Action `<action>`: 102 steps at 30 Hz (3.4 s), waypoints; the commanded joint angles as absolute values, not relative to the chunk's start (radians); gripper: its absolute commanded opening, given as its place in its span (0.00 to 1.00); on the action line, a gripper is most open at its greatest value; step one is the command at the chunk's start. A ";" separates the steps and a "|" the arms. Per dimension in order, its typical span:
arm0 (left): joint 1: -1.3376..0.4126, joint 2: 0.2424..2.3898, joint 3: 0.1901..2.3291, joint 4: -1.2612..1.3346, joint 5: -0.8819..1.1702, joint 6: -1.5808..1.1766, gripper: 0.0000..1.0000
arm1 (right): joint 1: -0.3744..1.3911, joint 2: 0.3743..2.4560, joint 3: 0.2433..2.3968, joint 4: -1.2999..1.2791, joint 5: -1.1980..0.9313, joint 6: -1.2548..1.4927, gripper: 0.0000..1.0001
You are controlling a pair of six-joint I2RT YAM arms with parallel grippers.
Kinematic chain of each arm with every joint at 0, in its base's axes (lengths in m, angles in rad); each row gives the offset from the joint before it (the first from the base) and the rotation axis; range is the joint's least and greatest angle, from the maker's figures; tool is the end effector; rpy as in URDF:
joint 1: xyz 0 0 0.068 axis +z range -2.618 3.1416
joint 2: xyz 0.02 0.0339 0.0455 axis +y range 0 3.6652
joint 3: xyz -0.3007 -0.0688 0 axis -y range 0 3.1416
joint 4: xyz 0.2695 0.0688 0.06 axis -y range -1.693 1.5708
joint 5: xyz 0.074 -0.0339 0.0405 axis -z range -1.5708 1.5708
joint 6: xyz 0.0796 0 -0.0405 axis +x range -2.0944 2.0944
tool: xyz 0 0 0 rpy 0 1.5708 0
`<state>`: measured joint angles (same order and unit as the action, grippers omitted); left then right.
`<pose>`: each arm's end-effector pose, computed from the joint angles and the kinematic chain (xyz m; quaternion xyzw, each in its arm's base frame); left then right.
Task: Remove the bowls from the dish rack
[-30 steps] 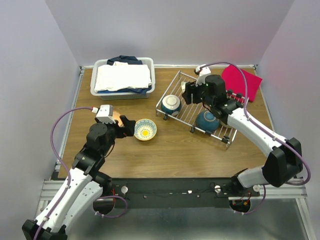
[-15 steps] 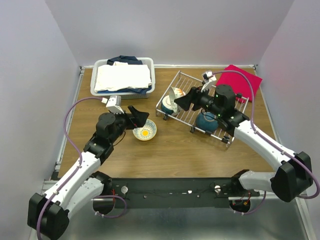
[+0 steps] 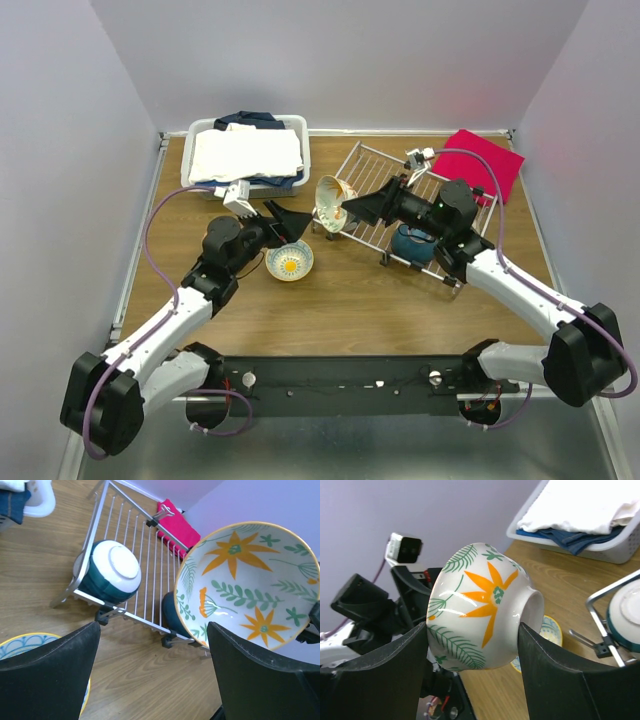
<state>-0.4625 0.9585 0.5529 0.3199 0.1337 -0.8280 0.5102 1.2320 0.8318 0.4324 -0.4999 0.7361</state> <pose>0.2376 -0.1303 0.2953 -0.0892 0.7311 -0.4451 0.5094 0.2741 0.1971 0.3520 -0.1006 0.6897 0.5460 0.4648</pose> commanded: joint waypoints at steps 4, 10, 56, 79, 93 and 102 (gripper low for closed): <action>-0.495 1.035 0.597 0.460 0.173 -0.920 0.92 | 0.514 1.218 0.792 0.689 -0.586 0.903 0.41; -0.523 1.087 0.604 0.515 0.176 -0.963 0.85 | 0.514 1.221 0.770 0.721 -0.606 0.931 0.41; -0.558 0.839 0.673 -0.310 -0.221 -0.597 0.00 | 0.523 0.999 0.844 -0.095 -0.215 0.385 1.00; -0.537 1.209 0.686 -0.173 -0.248 -0.607 0.00 | 0.525 0.920 0.798 -0.193 -0.164 0.348 1.00; -0.529 1.169 0.680 -0.199 -0.256 -0.603 0.52 | 0.523 0.965 0.837 -0.250 -0.127 0.305 1.00; -0.529 1.037 0.693 -0.279 -0.267 -0.569 0.84 | 0.523 1.054 0.903 -0.305 -0.097 0.270 1.00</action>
